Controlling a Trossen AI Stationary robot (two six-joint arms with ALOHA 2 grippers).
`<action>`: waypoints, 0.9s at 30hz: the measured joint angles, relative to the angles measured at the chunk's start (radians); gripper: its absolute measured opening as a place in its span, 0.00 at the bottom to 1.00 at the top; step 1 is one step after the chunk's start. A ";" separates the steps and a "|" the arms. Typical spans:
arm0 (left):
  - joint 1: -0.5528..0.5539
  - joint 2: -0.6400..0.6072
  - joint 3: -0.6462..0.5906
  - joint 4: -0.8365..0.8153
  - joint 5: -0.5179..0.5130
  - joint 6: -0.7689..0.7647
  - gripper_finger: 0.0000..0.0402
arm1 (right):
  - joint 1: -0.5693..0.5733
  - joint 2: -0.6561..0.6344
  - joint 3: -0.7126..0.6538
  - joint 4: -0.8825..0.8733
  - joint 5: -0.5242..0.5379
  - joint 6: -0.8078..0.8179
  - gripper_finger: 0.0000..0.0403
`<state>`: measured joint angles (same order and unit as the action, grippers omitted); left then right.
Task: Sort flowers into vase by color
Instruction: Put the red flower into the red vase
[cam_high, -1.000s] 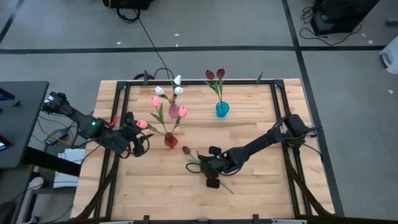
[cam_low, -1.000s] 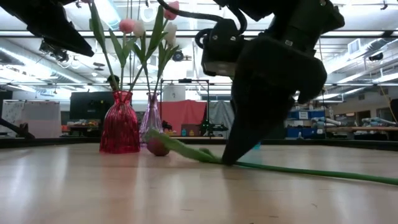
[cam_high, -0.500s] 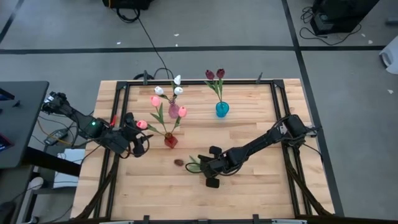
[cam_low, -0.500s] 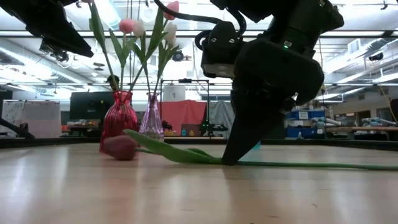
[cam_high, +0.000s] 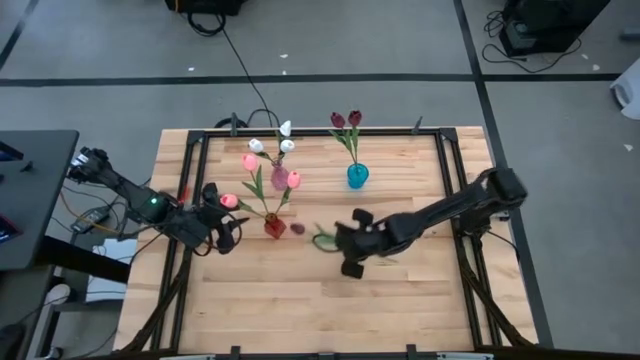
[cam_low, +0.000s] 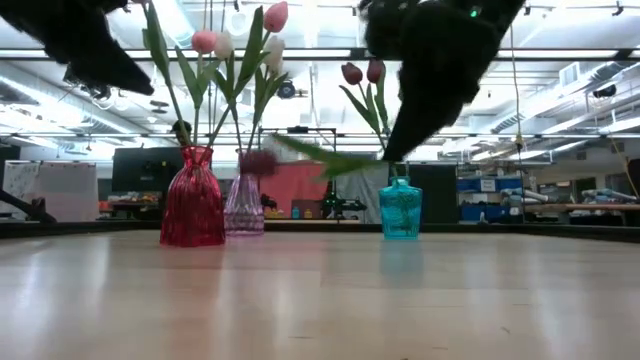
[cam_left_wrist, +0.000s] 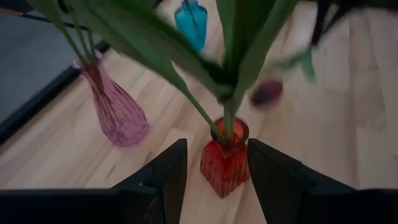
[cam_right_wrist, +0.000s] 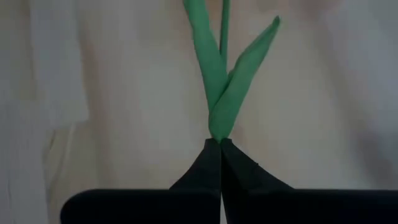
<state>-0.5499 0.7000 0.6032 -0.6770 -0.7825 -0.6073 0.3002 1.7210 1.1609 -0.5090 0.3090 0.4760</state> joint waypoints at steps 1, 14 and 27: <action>0.000 0.001 -0.020 0.021 0.004 0.005 0.43 | -0.004 -0.041 -0.022 0.006 0.025 0.003 0.01; -0.078 -0.066 -0.083 0.134 -0.118 0.116 0.43 | -0.020 -0.500 -0.458 0.527 0.369 -0.154 0.01; -0.107 -0.145 -0.106 0.225 -0.168 0.315 0.43 | -0.364 -0.402 -0.724 1.557 0.034 -0.553 0.01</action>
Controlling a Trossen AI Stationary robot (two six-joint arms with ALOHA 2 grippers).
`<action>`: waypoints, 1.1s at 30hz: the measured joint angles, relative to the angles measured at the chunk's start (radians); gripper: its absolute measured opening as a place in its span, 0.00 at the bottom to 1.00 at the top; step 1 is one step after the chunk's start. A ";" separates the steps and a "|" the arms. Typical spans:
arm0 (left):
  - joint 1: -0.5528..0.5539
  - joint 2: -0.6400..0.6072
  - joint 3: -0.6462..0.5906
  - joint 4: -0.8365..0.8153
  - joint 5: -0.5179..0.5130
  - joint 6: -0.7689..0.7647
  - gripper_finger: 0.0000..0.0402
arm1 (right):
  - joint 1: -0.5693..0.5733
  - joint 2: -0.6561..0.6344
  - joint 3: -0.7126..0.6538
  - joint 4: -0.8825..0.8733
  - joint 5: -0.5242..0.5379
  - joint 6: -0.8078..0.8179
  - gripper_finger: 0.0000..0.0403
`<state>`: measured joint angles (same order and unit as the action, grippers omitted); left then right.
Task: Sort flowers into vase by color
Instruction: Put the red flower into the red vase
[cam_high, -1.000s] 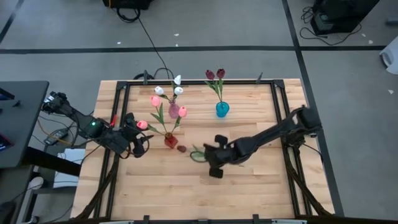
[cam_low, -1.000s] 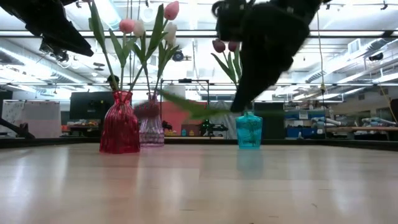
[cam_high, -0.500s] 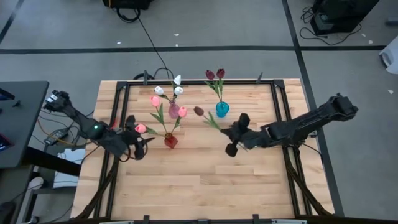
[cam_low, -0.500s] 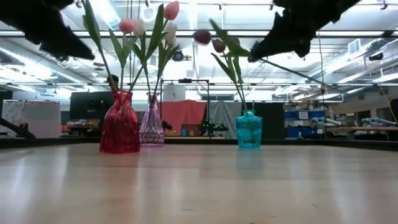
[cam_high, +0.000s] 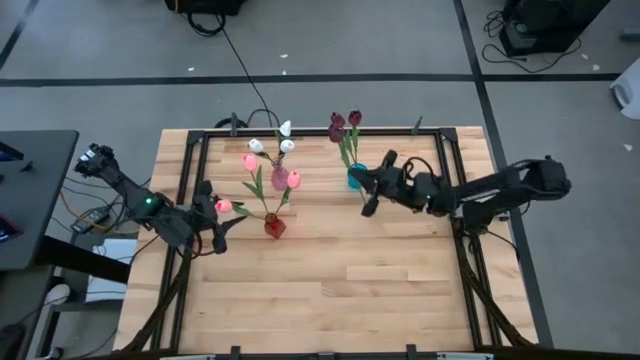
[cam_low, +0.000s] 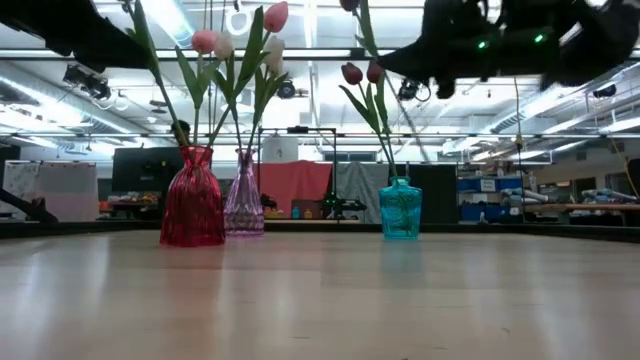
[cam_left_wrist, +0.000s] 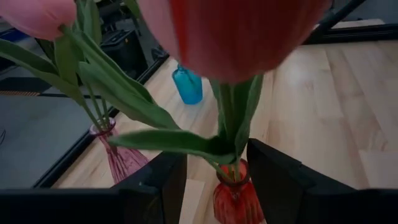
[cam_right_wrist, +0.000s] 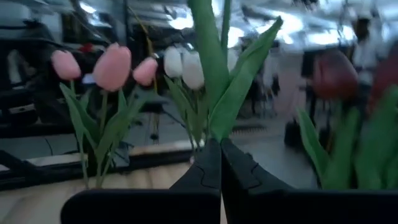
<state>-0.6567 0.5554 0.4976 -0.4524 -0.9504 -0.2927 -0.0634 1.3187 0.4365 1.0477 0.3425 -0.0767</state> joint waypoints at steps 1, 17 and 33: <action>0.000 -0.005 0.000 -0.002 -0.001 0.003 0.43 | -0.024 0.026 0.004 0.045 -0.040 -0.023 0.01; 0.000 -0.013 0.000 -0.010 -0.010 -0.004 0.43 | -0.160 0.218 0.024 0.374 -0.131 -0.345 0.01; 0.000 -0.012 0.000 0.018 -0.021 -0.010 0.43 | -0.235 0.299 0.024 0.431 -0.182 -0.265 0.01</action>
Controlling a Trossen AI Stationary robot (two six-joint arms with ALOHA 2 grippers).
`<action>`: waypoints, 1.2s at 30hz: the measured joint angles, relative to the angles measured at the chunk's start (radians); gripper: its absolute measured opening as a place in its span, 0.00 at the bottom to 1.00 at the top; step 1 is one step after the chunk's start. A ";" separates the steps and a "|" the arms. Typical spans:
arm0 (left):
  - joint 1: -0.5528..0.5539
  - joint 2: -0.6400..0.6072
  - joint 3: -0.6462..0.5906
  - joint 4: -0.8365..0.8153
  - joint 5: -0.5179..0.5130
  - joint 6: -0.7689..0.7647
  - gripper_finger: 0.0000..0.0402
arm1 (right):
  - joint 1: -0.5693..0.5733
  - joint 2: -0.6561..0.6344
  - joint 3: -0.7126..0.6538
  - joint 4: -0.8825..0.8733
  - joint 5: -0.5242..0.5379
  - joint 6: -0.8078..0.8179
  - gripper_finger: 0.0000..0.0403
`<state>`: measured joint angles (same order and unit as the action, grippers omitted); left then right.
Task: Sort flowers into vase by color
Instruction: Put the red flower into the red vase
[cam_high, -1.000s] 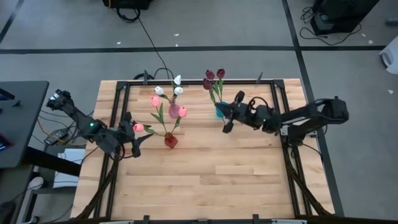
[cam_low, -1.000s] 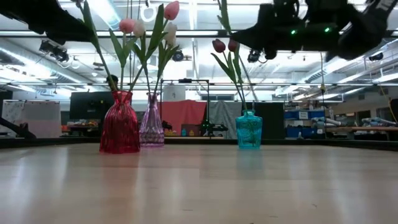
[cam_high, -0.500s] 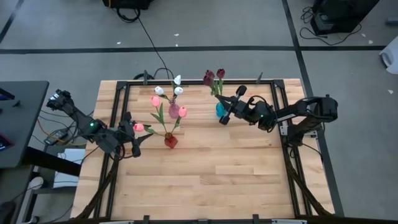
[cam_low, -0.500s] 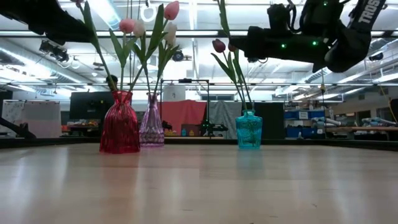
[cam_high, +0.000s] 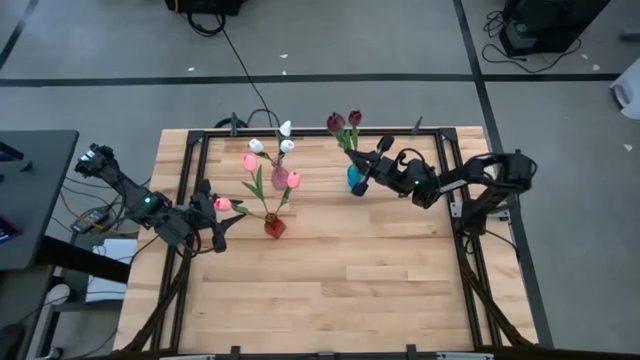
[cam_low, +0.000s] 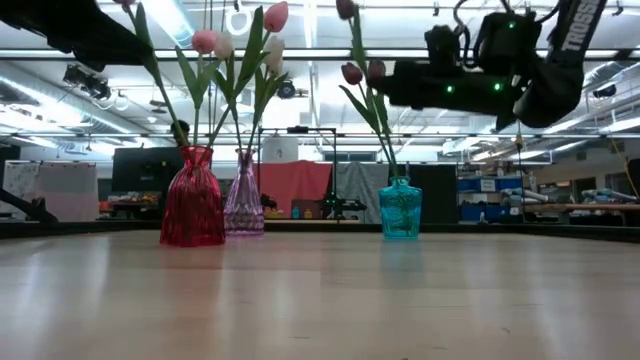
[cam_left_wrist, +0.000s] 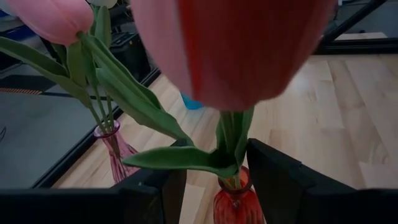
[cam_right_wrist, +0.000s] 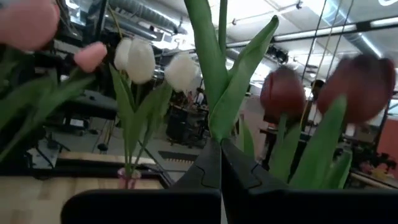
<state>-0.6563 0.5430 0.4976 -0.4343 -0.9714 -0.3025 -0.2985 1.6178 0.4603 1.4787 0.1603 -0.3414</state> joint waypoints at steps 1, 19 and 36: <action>0.000 0.000 0.000 0.000 0.000 -0.002 0.43 | -0.002 0.024 0.000 0.022 0.004 0.001 0.01; 0.000 0.000 0.000 -0.006 0.026 -0.024 0.43 | 0.031 -0.016 -0.086 -0.140 0.131 0.099 0.11; 0.000 -0.001 0.001 -0.100 -0.019 -0.042 0.43 | 0.016 -0.395 -0.127 -0.880 0.176 0.384 0.26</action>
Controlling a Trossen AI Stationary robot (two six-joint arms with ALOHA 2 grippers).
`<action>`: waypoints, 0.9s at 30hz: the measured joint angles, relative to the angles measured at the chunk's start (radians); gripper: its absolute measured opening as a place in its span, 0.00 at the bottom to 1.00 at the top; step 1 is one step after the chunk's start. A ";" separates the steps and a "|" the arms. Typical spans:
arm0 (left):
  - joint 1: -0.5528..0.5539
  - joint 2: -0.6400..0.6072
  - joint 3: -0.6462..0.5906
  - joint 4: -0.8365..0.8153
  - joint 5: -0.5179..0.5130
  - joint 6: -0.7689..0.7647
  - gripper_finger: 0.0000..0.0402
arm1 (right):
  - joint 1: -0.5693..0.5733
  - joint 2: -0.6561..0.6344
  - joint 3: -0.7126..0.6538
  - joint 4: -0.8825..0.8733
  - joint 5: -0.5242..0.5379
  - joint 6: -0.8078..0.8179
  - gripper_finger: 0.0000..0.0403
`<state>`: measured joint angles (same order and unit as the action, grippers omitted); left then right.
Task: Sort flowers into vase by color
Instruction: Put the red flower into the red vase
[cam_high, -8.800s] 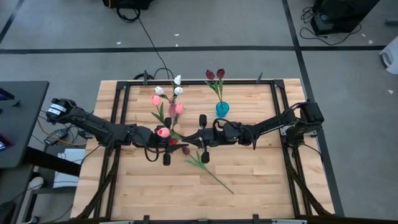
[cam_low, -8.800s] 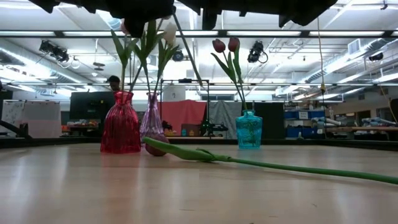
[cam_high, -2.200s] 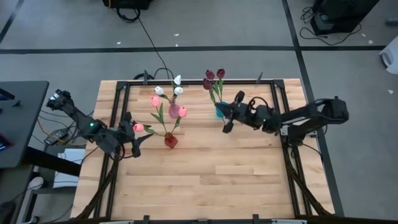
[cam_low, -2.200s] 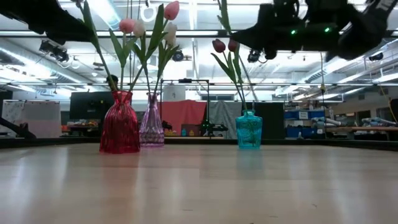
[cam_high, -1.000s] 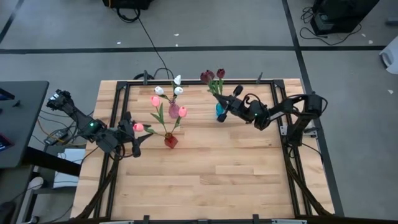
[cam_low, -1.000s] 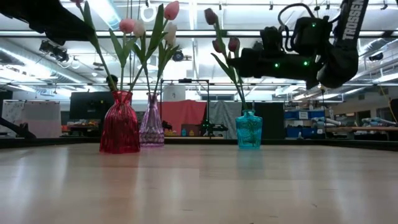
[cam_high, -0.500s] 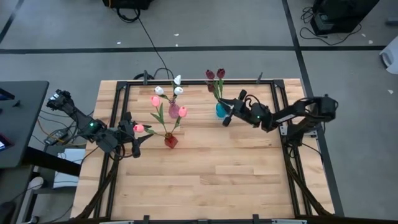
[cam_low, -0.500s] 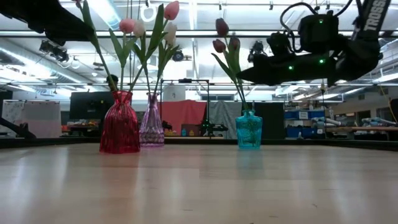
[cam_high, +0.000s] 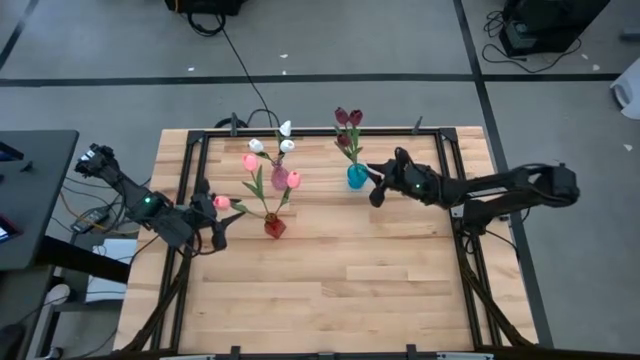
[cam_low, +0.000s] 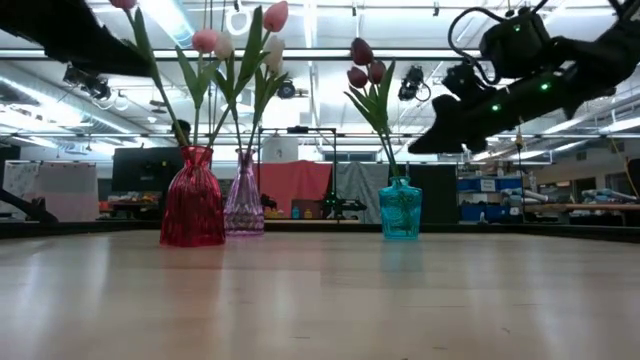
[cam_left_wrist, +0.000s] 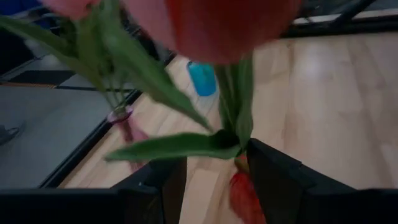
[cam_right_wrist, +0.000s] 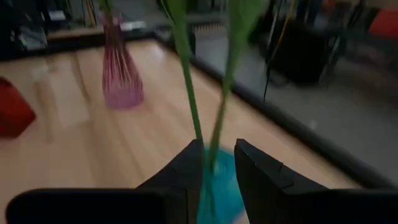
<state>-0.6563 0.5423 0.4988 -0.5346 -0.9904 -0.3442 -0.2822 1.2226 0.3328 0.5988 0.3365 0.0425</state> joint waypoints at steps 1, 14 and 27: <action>0.000 0.000 0.000 -0.008 -0.013 -0.009 0.43 | -0.005 -0.032 0.000 -0.063 -0.007 0.028 0.26; 0.000 -0.110 0.006 -0.010 -0.091 -0.031 0.43 | -0.029 -0.435 0.000 -0.361 -0.046 0.091 0.26; 0.000 -0.112 0.006 -0.063 0.012 -0.184 0.49 | -0.055 -0.676 0.000 -0.553 -0.075 0.127 0.29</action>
<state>-0.6563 0.4301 0.5045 -0.5976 -0.9779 -0.5285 -0.3371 0.5463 0.3325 0.0460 0.2617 0.1692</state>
